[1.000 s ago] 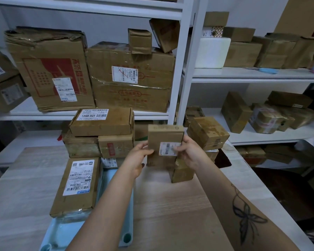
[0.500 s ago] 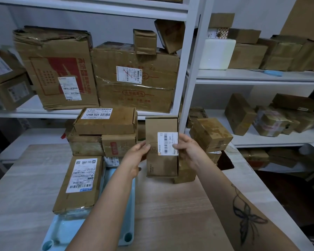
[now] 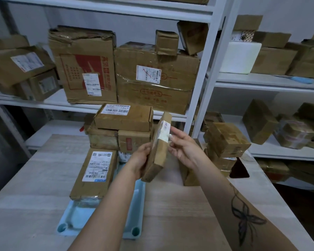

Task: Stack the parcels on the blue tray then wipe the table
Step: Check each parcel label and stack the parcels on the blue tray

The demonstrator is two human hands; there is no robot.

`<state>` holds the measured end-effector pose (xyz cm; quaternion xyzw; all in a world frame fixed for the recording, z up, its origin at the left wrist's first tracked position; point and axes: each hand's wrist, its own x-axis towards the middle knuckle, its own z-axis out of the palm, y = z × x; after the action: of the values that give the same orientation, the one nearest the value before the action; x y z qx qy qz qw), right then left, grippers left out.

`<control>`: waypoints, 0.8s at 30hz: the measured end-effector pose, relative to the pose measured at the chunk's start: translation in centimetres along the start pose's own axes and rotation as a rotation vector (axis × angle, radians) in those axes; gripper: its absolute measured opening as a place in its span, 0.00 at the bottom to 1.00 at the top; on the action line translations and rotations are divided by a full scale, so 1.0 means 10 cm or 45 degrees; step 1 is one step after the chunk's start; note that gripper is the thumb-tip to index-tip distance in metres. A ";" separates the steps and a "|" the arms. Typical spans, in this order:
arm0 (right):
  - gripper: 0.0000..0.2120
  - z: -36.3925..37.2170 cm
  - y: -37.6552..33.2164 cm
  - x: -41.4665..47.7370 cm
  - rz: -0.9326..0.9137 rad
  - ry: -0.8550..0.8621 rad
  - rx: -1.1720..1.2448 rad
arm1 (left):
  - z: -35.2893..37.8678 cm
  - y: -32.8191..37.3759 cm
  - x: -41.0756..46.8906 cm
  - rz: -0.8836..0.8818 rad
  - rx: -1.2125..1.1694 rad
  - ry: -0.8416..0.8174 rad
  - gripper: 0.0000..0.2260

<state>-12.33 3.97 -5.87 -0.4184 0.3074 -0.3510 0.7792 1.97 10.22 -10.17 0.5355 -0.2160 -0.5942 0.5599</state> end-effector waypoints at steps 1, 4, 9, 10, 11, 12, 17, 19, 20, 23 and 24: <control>0.22 0.04 0.01 0.01 -0.005 -0.011 -0.113 | -0.02 0.00 -0.03 -0.048 -0.048 -0.036 0.14; 0.23 0.14 0.06 0.04 -0.015 -0.023 -0.408 | -0.06 0.00 -0.09 -0.181 -0.233 -0.205 0.28; 0.24 0.20 0.12 0.09 -0.011 -0.092 -0.468 | -0.20 0.01 -0.25 -0.209 -0.414 -0.414 0.36; 0.24 0.22 0.13 0.10 -0.010 -0.108 -0.478 | -0.23 0.01 -0.28 -0.210 -0.437 -0.427 0.36; 0.25 0.24 0.14 0.12 -0.008 -0.125 -0.484 | -0.24 0.02 -0.31 -0.210 -0.448 -0.428 0.34; 0.25 0.27 0.16 0.12 -0.006 -0.136 -0.487 | -0.28 0.01 -0.33 -0.200 -0.467 -0.431 0.32; 0.22 0.37 0.22 0.17 0.023 -0.155 -0.382 | -0.40 0.05 -0.37 -0.117 -0.432 -0.224 0.24; 0.20 0.41 0.24 0.20 0.064 -0.159 -0.313 | -0.46 0.06 -0.37 -0.090 -0.403 -0.200 0.29; 0.19 0.42 0.26 0.21 0.082 -0.163 -0.287 | -0.50 0.06 -0.37 -0.061 -0.384 -0.164 0.30; 0.13 0.52 0.29 0.23 0.148 -0.142 -0.228 | -0.62 0.05 -0.44 0.054 -0.338 -0.020 0.17; 0.11 0.56 0.31 0.23 0.179 -0.132 -0.198 | -0.68 0.05 -0.46 0.090 -0.321 0.019 0.13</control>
<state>-5.78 5.87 -6.41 -0.4725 0.3217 -0.2485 0.7820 7.21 16.57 -10.19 0.4573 -0.1542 -0.5926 0.6449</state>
